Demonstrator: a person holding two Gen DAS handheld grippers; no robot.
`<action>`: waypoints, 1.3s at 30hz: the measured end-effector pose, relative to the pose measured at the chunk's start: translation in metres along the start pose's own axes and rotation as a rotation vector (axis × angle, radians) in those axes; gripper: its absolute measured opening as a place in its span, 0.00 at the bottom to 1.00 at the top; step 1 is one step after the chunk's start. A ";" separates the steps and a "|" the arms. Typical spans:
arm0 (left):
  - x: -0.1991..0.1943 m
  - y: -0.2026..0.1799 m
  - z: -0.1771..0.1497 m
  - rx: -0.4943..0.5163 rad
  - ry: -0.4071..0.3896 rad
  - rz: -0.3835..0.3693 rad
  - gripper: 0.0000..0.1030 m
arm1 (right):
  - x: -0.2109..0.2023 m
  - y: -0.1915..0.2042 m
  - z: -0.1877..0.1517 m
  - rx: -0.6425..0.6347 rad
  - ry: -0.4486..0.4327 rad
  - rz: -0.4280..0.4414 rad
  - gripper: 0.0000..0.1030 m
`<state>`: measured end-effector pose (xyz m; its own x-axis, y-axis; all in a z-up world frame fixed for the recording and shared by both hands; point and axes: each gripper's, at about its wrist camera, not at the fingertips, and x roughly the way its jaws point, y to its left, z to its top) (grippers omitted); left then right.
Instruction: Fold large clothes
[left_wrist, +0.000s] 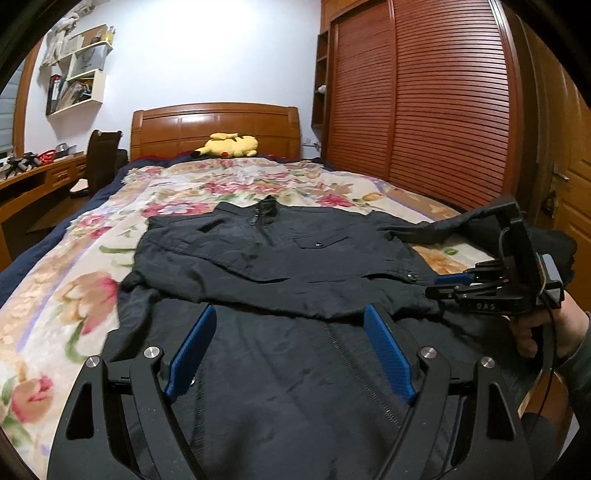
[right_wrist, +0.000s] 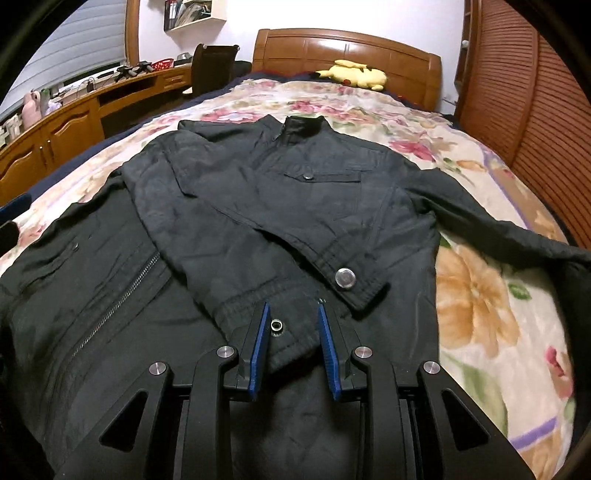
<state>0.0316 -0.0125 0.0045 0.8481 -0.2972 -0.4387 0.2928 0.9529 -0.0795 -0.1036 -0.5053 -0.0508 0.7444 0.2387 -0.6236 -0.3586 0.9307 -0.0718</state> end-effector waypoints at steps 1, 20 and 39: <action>0.002 -0.003 0.000 0.006 0.001 -0.006 0.81 | -0.003 -0.004 0.000 0.003 0.000 -0.004 0.27; 0.034 -0.030 0.003 0.035 0.029 -0.037 0.98 | -0.044 -0.136 0.021 0.159 -0.048 -0.269 0.53; 0.045 -0.026 0.001 0.013 0.061 -0.020 1.00 | -0.014 -0.268 0.055 0.446 -0.002 -0.546 0.65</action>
<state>0.0623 -0.0505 -0.0125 0.8136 -0.3118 -0.4909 0.3155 0.9457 -0.0777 0.0136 -0.7431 0.0198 0.7534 -0.2945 -0.5879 0.3310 0.9424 -0.0478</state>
